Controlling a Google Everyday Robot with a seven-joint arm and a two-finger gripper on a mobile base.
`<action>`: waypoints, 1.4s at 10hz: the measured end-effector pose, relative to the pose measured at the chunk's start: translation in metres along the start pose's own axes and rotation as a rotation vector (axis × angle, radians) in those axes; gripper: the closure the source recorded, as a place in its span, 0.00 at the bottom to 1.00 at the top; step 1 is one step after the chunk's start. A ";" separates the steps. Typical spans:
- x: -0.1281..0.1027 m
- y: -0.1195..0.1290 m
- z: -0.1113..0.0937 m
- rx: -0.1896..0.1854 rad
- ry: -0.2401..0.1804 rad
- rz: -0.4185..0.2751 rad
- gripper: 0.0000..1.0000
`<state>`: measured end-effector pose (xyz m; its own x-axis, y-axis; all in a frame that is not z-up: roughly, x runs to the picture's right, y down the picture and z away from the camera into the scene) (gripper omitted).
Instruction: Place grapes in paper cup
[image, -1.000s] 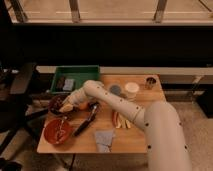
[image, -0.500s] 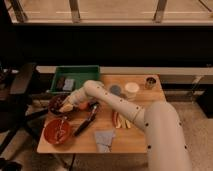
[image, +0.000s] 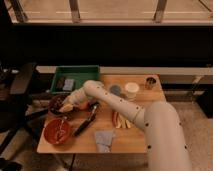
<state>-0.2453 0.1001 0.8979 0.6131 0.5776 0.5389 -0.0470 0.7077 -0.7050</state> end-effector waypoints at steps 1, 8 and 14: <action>0.000 0.000 0.000 0.000 0.000 0.000 0.97; 0.000 0.001 0.000 -0.001 0.000 0.000 0.33; 0.000 0.002 0.001 -0.003 0.001 -0.001 0.78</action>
<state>-0.2465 0.1014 0.8970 0.6142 0.5761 0.5393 -0.0437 0.7071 -0.7057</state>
